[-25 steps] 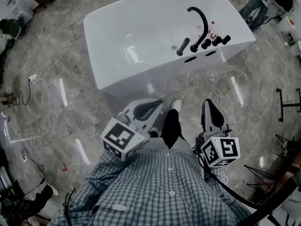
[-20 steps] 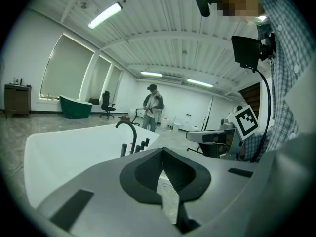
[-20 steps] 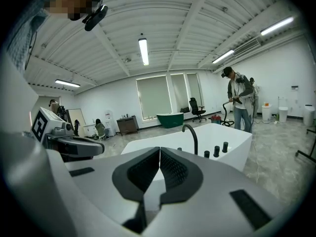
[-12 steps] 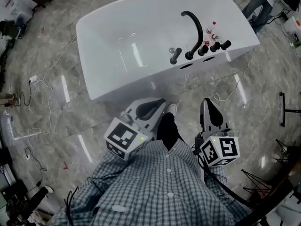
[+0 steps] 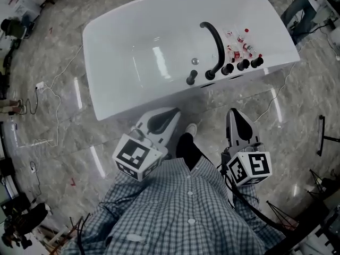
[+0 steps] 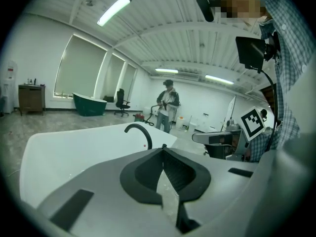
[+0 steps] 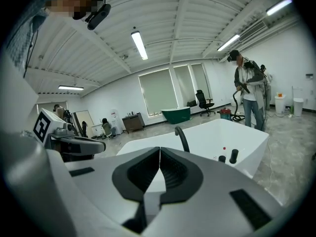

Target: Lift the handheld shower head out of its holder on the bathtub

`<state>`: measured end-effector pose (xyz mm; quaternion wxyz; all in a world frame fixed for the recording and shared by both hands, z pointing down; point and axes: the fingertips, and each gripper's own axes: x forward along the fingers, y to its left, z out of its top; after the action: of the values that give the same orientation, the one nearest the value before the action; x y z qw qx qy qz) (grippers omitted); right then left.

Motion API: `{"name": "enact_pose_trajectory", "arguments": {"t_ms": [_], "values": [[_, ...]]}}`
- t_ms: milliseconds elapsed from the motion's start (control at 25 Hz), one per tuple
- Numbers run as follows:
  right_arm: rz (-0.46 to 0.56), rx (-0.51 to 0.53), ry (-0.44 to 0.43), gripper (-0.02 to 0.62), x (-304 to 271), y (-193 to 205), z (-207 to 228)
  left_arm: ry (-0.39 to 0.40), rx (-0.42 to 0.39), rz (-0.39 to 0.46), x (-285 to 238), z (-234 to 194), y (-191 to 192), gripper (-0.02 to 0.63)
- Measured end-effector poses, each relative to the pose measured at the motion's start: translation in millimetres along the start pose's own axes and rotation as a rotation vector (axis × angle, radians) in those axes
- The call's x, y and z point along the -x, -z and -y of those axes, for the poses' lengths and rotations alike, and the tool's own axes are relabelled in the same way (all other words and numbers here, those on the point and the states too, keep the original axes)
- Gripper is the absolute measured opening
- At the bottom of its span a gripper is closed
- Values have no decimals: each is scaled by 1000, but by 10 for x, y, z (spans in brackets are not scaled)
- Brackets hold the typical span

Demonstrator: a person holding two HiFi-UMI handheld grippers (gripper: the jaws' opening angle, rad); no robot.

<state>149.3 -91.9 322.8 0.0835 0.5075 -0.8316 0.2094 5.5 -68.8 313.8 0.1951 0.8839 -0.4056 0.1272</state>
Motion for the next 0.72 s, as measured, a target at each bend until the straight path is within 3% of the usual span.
{"name": "enact_pose_trajectory", "arguments": {"t_ms": [280, 600, 720], "values": [[3, 28, -70, 17, -374, -205, 258, -57, -1, 0, -226, -154, -168, 9], [-70, 2, -50, 17, -509, -18, 483, -83, 13, -48, -413, -327, -1, 9], [-84, -6, -38, 17, -620, 34, 504, -56, -26, -74, -523, -370, 20, 9]]}}
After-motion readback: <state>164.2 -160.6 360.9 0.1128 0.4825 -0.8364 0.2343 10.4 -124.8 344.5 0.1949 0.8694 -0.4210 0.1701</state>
